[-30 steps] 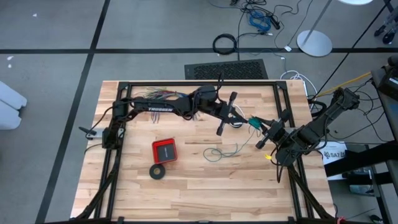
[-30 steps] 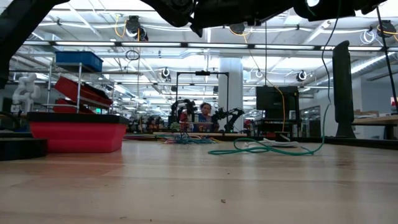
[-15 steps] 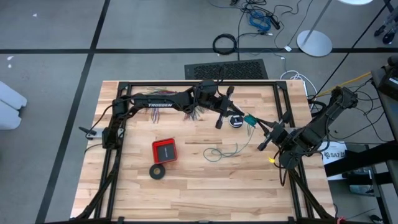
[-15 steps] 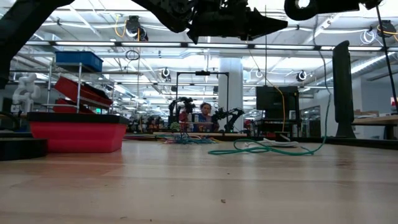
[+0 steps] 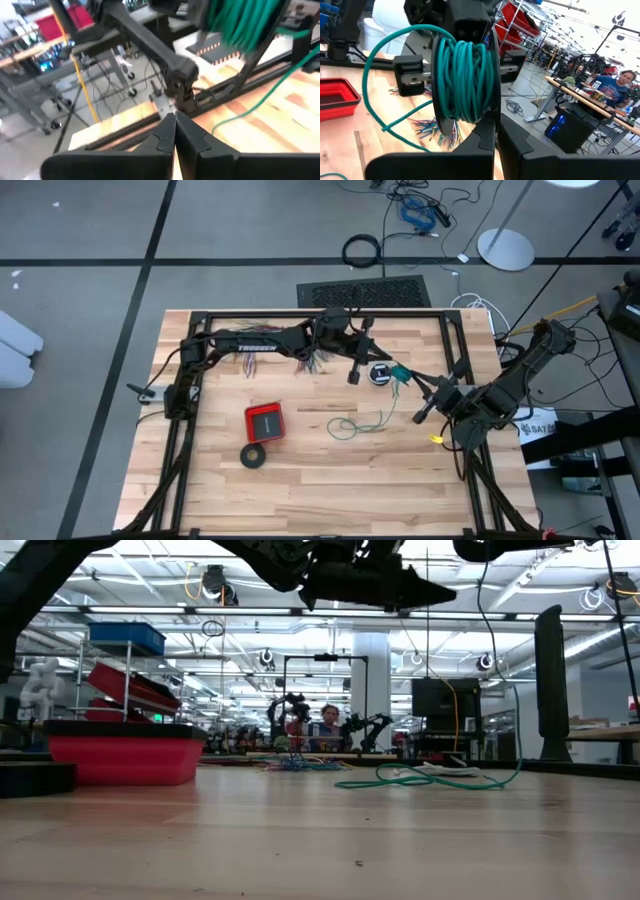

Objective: Coil cords
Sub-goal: Coil the green wire onto the spool

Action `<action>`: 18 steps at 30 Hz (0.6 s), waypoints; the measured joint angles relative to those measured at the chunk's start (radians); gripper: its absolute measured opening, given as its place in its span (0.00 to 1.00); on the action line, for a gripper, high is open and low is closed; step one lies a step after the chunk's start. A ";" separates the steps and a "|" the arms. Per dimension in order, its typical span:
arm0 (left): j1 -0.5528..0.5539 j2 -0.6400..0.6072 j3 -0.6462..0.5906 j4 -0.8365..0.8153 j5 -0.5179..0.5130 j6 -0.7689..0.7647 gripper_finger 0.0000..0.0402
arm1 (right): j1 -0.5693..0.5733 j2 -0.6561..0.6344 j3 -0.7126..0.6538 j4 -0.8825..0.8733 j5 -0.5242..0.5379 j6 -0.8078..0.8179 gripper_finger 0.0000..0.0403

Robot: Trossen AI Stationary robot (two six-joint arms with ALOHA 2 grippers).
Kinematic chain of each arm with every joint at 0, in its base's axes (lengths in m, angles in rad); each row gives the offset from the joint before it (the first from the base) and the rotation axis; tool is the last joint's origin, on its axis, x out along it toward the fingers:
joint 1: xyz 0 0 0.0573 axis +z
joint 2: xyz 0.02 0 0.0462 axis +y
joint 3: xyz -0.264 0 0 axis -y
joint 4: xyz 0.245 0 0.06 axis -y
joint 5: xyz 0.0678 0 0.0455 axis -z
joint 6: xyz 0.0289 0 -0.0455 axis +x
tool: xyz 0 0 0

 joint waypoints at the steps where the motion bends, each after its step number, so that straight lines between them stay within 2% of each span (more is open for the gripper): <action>1: 0.009 -0.004 0.000 -0.016 0.001 0.000 0.05 | 0.000 -0.002 0.000 -0.002 -0.001 0.000 0.00; 9: 0.059 -0.076 0.002 -0.146 0.149 0.016 0.23 | 0.000 -0.039 0.000 -0.009 -0.002 -0.017 0.00; 13: 0.044 -0.102 0.001 -0.152 0.229 0.018 0.26 | -0.002 -0.045 0.000 -0.025 -0.009 -0.017 0.00; 15: 0.015 -0.107 0.002 -0.123 0.222 0.042 0.26 | -0.011 -0.046 0.000 -0.029 -0.021 -0.007 0.00; 18: -0.033 -0.106 0.002 -0.118 0.117 0.109 0.27 | -0.034 -0.043 0.000 -0.031 -0.062 0.006 0.00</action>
